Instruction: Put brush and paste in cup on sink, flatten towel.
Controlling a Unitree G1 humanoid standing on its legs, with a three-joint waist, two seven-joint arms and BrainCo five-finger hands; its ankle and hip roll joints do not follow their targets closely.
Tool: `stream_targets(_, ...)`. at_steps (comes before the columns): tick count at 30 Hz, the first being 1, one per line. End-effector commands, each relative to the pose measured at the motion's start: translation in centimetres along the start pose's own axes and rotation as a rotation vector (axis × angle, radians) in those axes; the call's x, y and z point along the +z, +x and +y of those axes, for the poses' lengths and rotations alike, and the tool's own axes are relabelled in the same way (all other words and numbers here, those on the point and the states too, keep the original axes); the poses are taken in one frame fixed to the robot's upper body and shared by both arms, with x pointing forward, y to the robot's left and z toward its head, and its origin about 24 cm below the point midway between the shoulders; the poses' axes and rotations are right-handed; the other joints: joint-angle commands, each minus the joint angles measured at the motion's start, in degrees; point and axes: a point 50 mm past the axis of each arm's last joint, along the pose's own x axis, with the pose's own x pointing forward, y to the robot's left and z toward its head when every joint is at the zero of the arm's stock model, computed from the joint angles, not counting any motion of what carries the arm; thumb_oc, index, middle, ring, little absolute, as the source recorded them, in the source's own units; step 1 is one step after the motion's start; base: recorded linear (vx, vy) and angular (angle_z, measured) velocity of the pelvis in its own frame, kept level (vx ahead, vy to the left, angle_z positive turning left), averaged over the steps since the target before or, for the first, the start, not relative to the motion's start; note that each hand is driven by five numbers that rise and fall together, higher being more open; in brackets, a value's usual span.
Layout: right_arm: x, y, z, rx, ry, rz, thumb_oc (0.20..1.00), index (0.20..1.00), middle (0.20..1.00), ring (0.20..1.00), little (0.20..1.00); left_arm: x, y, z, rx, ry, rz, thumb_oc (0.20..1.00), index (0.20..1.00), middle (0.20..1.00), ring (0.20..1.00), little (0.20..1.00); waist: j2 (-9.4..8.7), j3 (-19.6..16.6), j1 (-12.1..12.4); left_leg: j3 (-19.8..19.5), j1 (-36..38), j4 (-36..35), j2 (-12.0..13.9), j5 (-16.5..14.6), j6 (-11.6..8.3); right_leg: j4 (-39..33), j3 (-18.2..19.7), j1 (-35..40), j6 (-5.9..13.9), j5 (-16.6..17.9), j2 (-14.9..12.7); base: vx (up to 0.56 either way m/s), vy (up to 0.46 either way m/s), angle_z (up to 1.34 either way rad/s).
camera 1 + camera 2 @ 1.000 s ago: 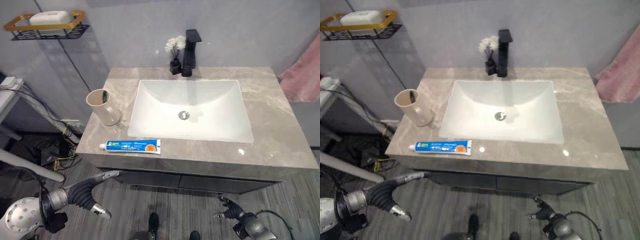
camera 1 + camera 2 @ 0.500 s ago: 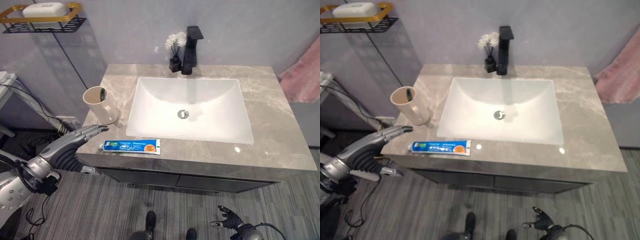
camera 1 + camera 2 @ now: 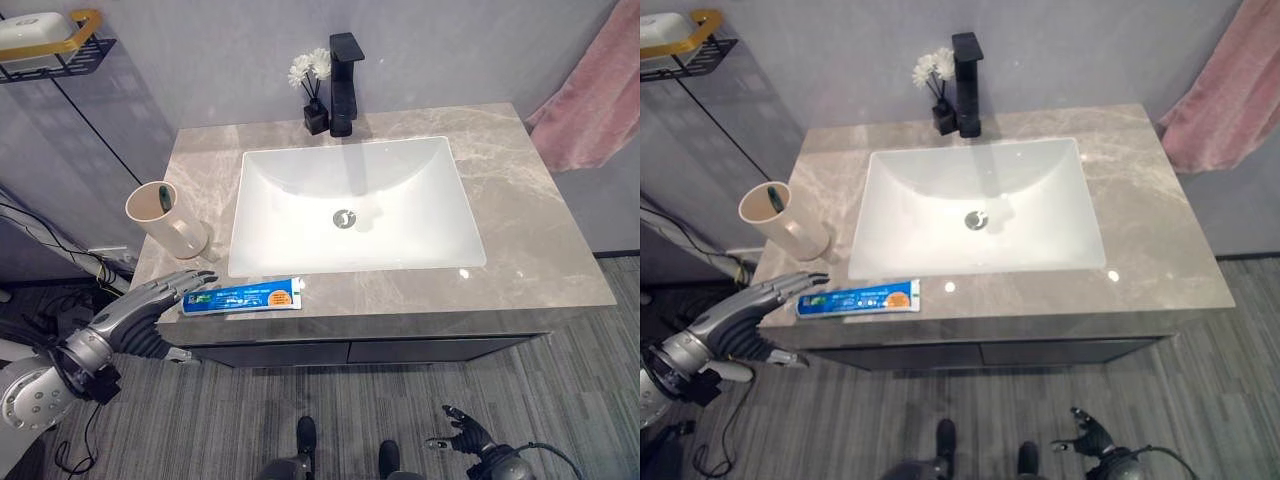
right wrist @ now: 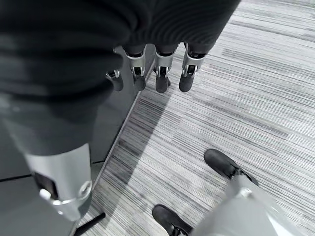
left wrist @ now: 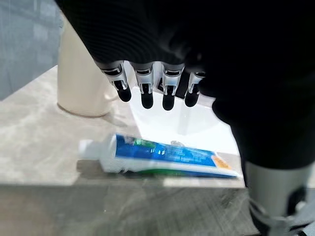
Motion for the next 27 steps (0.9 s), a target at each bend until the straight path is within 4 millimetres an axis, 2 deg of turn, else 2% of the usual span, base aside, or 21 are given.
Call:
stream_targets(1, 1.2, 0.3, -1.1, -0.037, 0.000, -0.049, 1.000, 1.000, 1.000, 1.000, 1.000, -0.4, 0.0, 0.6, 0.043, 0.037, 0.004, 1.000, 1.000, 1.000, 1.000, 1.000, -2.64, -1.06, -0.52, 1.05, 2.14, 0.18, 1.81, -3.96, -2.39, -0.11, 0.55, -3.37, 6.31, 7.46, -8.19, 0.00, 0.000, 0.00)
stream_targets(6, 2.1, 0.3, -1.1, -0.029, -0.023, -0.089, 1.000, 1.000, 1.000, 1.000, 1.000, -1.3, 0.1, -0.2, 0.033, 0.040, 0.042, 1.000, 1.000, 1.000, 1.000, 1.000, -3.21, -0.85, -0.51, 0.94, 1.50, 0.18, 2.07, -3.77, -2.53, -0.11, 0.39, -3.96, 6.25, 7.49, -8.07, 0.00, 0.000, 0.00)
stream_targets(10, 2.4, 0.5, -0.5, -0.019, 0.091, -0.097, 1.000, 1.000, 1.000, 1.000, 1.000, -2.0, 0.1, -0.4, 0.028, 0.053, 0.080, 1.000, 1.000, 1.000, 1.000, 1.000, -3.87, -0.62, -0.67, 1.05, 0.71, 0.18, 2.33, -3.55, -2.63, -0.11, 0.62, -5.00, 6.20, 7.71, -7.90, -0.01, 0.003, 0.00)
stream_targets(14, 2.7, 0.6, -0.9, -0.035, 0.098, -0.110, 1.000, 1.000, 1.000, 1.000, 1.000, -2.6, 0.4, -0.9, 0.028, 0.036, 0.101, 1.000, 1.000, 1.000, 1.000, 1.000, -4.65, -0.35, -0.96, 1.12, -0.17, 0.18, 2.59, -3.26, -2.74, -0.11, 0.82, -6.04, 6.12, 7.96, -7.72, 0.00, 0.000, 0.00)
stream_targets(27, 2.9, 0.5, -1.2, -0.039, 0.080, -0.120, 1.000, 1.000, 1.000, 1.000, 1.000, -2.7, 0.8, -1.6, 0.008, 0.031, 0.103, 1.000, 1.000, 1.000, 1.000, 1.000, -5.68, 0.09, -1.65, 1.78, -1.66, 0.18, 3.14, -2.90, -2.99, -0.11, 1.60, -8.25, 5.96, 8.57, -7.20, 0.00, 0.001, 0.00)
